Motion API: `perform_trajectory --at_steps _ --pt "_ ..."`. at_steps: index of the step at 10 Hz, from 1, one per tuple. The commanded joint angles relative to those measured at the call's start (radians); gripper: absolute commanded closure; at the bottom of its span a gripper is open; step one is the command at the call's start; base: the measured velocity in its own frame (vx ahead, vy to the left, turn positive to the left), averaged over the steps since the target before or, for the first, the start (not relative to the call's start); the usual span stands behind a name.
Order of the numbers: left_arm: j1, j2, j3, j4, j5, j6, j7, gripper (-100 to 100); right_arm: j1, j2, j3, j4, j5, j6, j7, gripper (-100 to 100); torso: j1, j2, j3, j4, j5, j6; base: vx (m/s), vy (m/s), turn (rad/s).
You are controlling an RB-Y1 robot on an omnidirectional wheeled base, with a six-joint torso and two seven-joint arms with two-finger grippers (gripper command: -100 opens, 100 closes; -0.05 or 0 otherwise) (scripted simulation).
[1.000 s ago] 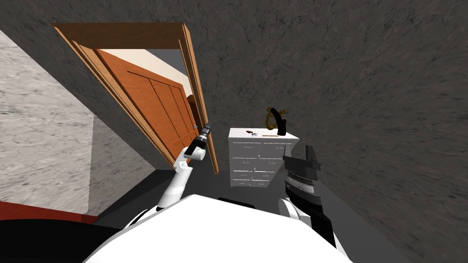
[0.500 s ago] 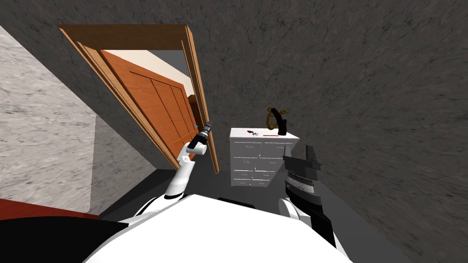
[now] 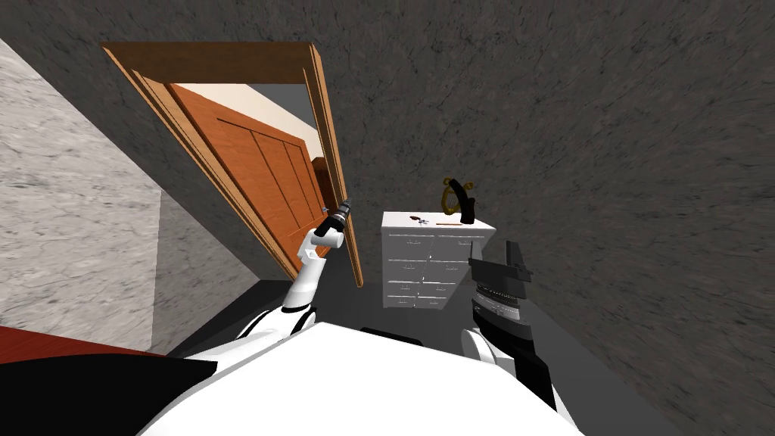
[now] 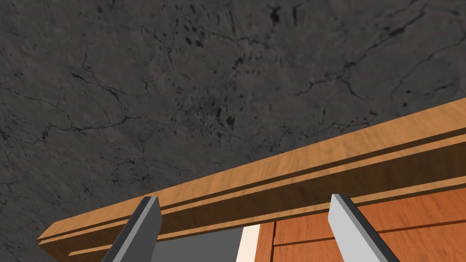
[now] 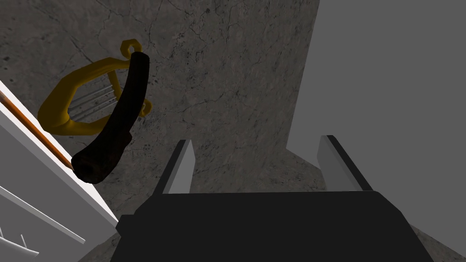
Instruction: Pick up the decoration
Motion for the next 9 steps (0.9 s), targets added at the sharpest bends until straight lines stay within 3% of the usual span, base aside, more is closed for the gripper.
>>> perform_trajectory --at_steps 1,2,4,5,7,8,9 --pt "-0.05 0.011 0.015 0.05 0.0 0.05 -0.011 -100 0.0 0.0 0.0 0.0 0.0 0.0 0.0 0 0.0 0.0 0.0 0.0 0.0 0.0 -0.015 0.002 0.003" --pt "-0.075 0.011 0.015 0.051 0.0 0.073 -0.011 -100 0.0 0.0 0.0 0.0 0.0 0.0 0.0 0 0.0 0.0 0.0 0.0 0.0 0.0 -0.015 0.0 0.002" --pt "-0.075 0.011 0.015 0.051 0.0 0.107 -0.011 -100 0.0 0.0 0.0 0.0 0.0 0.0 0.0 0 -0.001 0.0 0.0 0.0 0.0 0.0 -0.003 -0.001 -0.001" --pt "-0.123 0.021 0.028 0.1 0.0 0.146 -0.021 -100 0.0 0.0 0.0 0.0 0.0 0.0 0.0 0 -0.001 -0.001 0.0 0.0 0.0 0.0 -0.009 -0.01 0.004" --pt "-0.148 0.021 0.028 0.105 0.0 0.193 -0.021 -100 0.0 0.0 0.0 0.0 0.0 0.0 0.0 0 -0.001 0.0 0.0 0.0 0.0 0.0 -0.01 -0.01 0.0" --pt "-0.192 0.031 0.04 0.151 0.001 0.225 -0.03 -100 0.0 0.0 0.0 0.0 0.0 0.0 0.0 0 -0.001 0.0 0.0 0.0 0.0 0.0 -0.01 -0.019 0.001" --pt "-0.219 0.031 0.04 0.162 0.001 0.255 -0.03 -100 0.0 0.0 0.0 0.0 0.0 0.0 0.0 0 -0.002 0.0 0.0 0.0 0.0 0.0 -0.011 -0.022 0.004"
